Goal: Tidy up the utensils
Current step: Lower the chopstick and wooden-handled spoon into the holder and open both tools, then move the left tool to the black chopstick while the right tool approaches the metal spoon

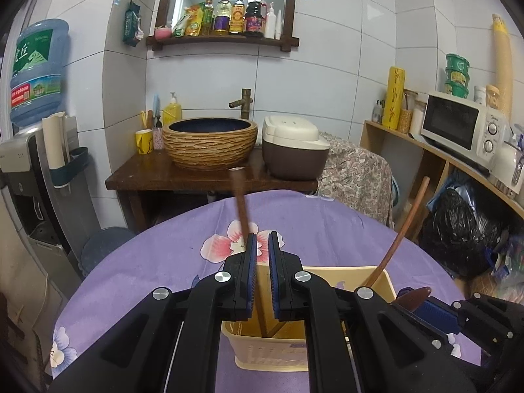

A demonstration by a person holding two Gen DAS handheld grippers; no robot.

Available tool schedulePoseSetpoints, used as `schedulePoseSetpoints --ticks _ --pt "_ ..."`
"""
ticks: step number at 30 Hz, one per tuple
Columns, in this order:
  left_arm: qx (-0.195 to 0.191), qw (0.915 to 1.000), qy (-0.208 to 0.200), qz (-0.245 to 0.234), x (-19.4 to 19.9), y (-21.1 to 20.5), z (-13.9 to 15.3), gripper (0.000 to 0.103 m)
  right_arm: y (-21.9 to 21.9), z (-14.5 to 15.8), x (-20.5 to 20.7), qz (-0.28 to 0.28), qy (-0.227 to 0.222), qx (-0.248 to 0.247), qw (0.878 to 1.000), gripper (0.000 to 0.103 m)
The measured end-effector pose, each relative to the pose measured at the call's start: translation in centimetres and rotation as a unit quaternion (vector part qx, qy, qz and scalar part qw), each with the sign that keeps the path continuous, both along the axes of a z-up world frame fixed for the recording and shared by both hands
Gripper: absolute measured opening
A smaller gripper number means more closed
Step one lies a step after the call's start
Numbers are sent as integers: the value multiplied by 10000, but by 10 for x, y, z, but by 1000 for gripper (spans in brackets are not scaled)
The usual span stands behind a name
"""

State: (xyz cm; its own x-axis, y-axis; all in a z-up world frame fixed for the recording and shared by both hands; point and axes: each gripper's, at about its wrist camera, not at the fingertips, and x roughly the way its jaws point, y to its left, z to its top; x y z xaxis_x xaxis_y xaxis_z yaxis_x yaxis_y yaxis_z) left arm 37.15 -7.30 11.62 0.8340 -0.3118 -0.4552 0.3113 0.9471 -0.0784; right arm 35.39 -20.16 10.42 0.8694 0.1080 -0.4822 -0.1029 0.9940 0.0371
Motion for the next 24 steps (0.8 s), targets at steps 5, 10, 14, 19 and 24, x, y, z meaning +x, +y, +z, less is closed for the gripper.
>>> schedulePoseSetpoints --ticks 5,10,14,19,24 --pt "-84 9999 -51 -26 -11 6 10 36 -2 3 -13 -88 -343 -49 9994 59" --pt "-125 9989 -398 213 -45 26 17 71 -4 5 -39 -282 -460 -168 9984 62" --pt "35 9979 -433 476 -81 43 6 94 -6 0 -66 -458 -434 -280 9976 71" --pt "206 9978 36 636 -111 61 -26 95 -2 -19 -100 -483 -248 -509 9972 72" --pt "295 9943 406 936 -131 81 -56 95 -3 -45 -124 -446 165 -461 9978 72"
